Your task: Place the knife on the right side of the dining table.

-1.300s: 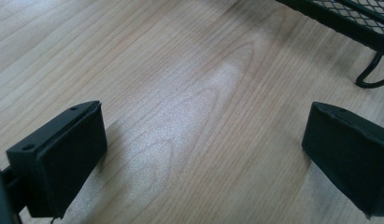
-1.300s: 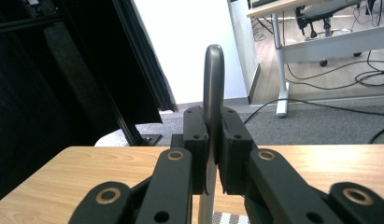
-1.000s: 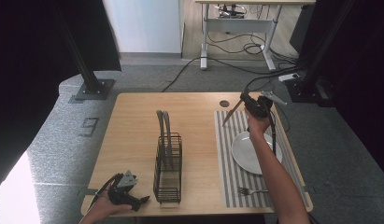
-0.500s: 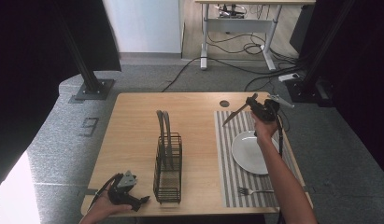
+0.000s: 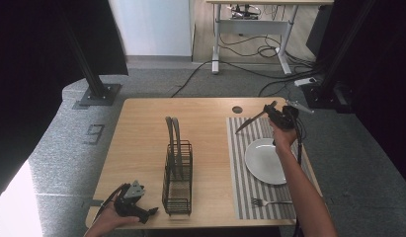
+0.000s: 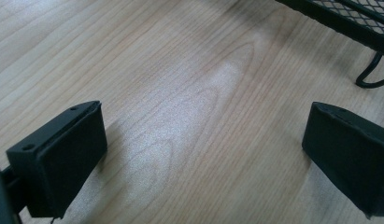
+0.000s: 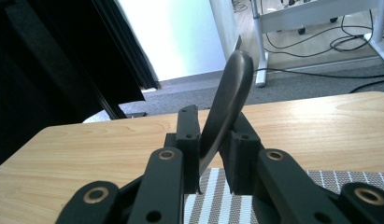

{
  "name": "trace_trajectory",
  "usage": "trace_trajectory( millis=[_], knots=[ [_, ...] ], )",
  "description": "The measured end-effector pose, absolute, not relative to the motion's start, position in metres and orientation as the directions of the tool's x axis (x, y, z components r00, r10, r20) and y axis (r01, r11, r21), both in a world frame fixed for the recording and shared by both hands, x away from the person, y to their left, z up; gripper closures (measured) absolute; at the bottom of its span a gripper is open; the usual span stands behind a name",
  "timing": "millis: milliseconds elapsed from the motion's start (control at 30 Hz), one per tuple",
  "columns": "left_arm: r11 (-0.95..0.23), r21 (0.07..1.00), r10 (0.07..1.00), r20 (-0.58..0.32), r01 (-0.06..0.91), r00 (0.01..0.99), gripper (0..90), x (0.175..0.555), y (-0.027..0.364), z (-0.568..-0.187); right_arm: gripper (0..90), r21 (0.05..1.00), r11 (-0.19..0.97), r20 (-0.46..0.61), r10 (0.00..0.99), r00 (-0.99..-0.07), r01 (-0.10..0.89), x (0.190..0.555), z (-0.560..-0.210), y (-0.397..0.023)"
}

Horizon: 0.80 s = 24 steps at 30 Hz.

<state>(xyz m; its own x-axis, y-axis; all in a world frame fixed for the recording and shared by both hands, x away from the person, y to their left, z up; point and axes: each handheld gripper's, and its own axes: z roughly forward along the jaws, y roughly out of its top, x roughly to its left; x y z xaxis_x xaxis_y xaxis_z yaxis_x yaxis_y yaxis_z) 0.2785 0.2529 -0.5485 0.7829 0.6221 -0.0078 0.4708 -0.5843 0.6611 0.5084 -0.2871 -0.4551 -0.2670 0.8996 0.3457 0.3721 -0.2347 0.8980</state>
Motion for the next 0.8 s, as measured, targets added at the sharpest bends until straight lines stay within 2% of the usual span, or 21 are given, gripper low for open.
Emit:
trace_trajectory(
  millis=[800],
  knots=[
    [-0.584,0.661,0.622,-0.008,0.471,0.783,0.0,0.279,0.253,-0.548,71.5,0.87,-0.257,0.365,0.91,-0.199,0.422,0.513,-0.474,-0.315]
  ],
)
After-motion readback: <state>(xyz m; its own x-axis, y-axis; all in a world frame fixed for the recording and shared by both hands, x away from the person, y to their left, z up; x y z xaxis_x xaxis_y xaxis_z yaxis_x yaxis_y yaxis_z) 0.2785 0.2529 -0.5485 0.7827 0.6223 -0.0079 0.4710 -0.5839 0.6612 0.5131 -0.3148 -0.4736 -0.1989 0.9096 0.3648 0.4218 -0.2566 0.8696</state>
